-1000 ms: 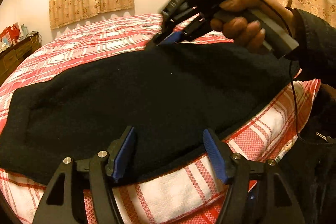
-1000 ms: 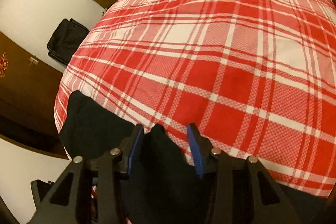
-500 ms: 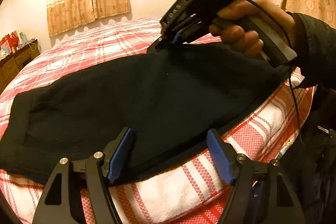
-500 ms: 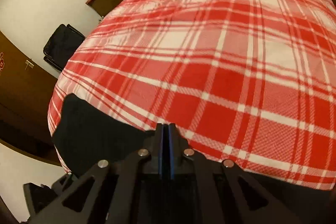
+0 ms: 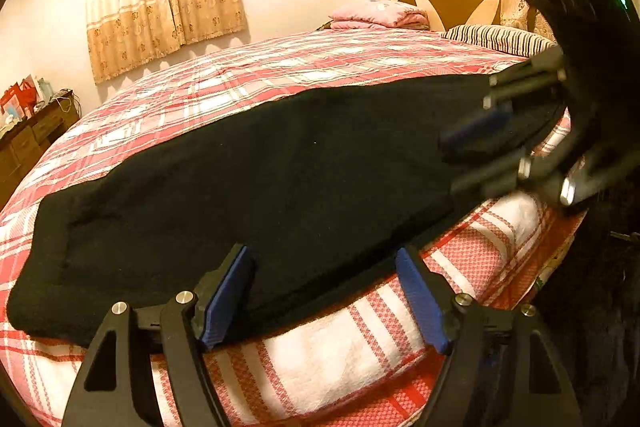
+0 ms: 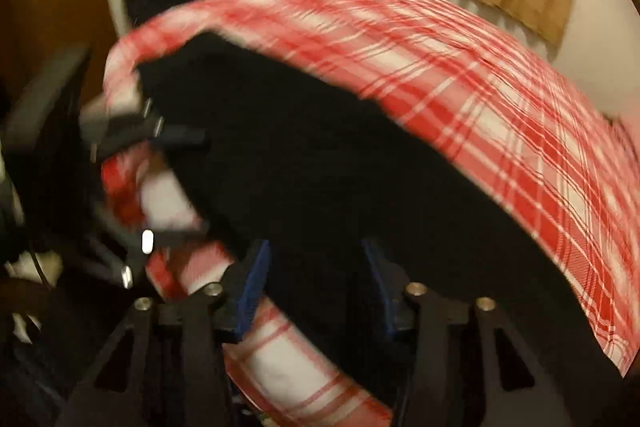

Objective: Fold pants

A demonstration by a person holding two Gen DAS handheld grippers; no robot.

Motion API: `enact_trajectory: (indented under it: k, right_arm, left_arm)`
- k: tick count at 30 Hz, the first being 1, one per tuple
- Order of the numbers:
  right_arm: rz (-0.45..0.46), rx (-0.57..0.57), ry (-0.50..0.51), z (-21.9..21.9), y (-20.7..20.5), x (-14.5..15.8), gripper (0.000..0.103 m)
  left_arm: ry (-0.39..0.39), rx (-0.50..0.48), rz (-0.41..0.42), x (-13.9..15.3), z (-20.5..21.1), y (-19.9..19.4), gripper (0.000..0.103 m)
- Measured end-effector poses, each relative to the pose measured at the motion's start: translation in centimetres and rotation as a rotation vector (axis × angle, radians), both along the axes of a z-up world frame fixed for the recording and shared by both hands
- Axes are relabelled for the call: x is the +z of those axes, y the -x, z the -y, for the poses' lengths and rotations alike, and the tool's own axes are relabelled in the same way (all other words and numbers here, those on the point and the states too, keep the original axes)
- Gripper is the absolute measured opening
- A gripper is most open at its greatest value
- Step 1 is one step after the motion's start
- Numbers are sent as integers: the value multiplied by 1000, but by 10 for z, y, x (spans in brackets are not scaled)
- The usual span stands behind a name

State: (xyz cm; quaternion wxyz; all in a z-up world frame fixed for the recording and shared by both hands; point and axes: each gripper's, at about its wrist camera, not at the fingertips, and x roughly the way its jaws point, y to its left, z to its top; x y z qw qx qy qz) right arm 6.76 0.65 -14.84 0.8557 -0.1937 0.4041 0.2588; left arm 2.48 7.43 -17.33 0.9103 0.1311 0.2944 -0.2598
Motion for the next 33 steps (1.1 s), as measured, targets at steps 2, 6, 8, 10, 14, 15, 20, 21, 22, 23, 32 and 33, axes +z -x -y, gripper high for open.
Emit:
enact_trajectory:
  k: [2, 6, 8, 10, 14, 15, 20, 21, 22, 23, 32, 33]
  right_arm:
    - [-1, 6, 17, -9, 2, -9, 44]
    - [38, 27, 22, -18, 0, -10, 38]
    - [50, 15, 51, -23, -5, -14, 37]
    - [38, 19, 47, -21, -8, -17, 37]
    - [68, 49, 81, -24, 6, -22, 38]
    - [80, 52, 95, -25, 6, -24, 34]
    - [76, 25, 50, -24, 5, -19, 11]
    - [75, 27, 52, -25, 6, -19, 10]
    - [78, 29, 57, -26, 8, -19, 10]
    - [79, 32, 60, -27, 10, -20, 10]
    - [70, 44, 61, -30, 24, -16, 7]
    - [69, 45, 61, -30, 26, -16, 7]
  left_arm:
    - [-6, 15, -2, 2, -3, 1, 76]
    - [19, 52, -15, 5, -15, -8, 76]
    - [28, 67, -30, 2, -19, -13, 76]
    - [29, 65, -26, 1, -19, -15, 76]
    - [11, 80, -24, -1, -15, -17, 78]
    - [8, 79, -24, -1, -14, -16, 78]
    - [9, 81, -42, 2, -14, -19, 78]
    - [7, 80, -44, 1, -14, -19, 78]
    - [4, 81, -44, 1, -14, -19, 78]
    - [2, 81, -44, 2, -14, -19, 78]
    - [51, 46, -88, 12, -15, -23, 78]
    - [54, 40, -88, 12, -15, -22, 78]
